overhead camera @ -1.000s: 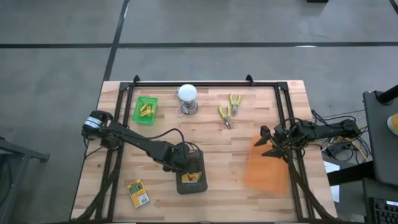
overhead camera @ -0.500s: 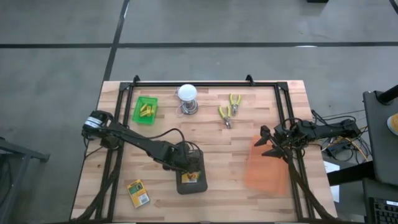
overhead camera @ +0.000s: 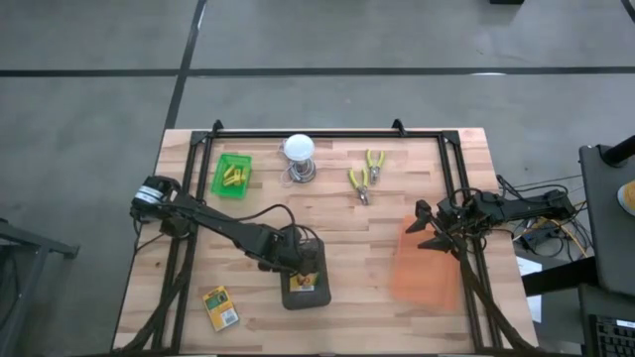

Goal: Pick & Place School Supplies
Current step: Put the yellow crayon box into the black bin

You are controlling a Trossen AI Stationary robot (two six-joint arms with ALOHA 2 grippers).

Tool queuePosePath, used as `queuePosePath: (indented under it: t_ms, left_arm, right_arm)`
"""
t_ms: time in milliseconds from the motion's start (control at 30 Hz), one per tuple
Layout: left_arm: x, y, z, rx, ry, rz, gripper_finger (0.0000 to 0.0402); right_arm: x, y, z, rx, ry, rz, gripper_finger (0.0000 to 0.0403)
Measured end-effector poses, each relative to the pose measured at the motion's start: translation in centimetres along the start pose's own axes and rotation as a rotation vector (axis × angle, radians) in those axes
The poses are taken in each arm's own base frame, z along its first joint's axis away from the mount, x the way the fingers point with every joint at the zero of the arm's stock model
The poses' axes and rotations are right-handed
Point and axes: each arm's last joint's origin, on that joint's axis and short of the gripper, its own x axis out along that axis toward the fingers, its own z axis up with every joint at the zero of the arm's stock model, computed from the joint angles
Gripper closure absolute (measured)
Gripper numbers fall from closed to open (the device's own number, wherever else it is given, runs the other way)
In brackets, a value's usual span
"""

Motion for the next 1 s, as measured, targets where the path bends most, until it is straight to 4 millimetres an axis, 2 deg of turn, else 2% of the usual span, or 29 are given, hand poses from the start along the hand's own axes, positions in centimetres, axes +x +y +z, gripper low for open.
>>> queuePosePath:
  t_ms: [267, 500, 833, 1000]
  left_arm:
    - [0.1, 0.1, 0.1, -0.019, 0.013, 0.014, 0.0043]
    - [0.1, 0.0, 0.3, -0.018, 0.026, 0.021, 0.0005]
    - [0.0, 0.0, 0.6, -0.006, 0.015, 0.016, 0.0005]
    - [-0.9, -0.4, 1.0, -0.009, 0.009, -0.022, 0.0005]
  right_arm:
    - [0.0, 0.0, 0.0, 0.000, 0.000, 0.000, 0.0142]
    - [0.0, 0.0, 0.0, 0.000, 0.000, 0.000, 0.0135]
    - [0.0, 0.0, 0.0, 0.000, 0.000, 0.000, 0.0144]
    - [0.0, 0.0, 0.0, 0.000, 0.000, 0.000, 0.0142]
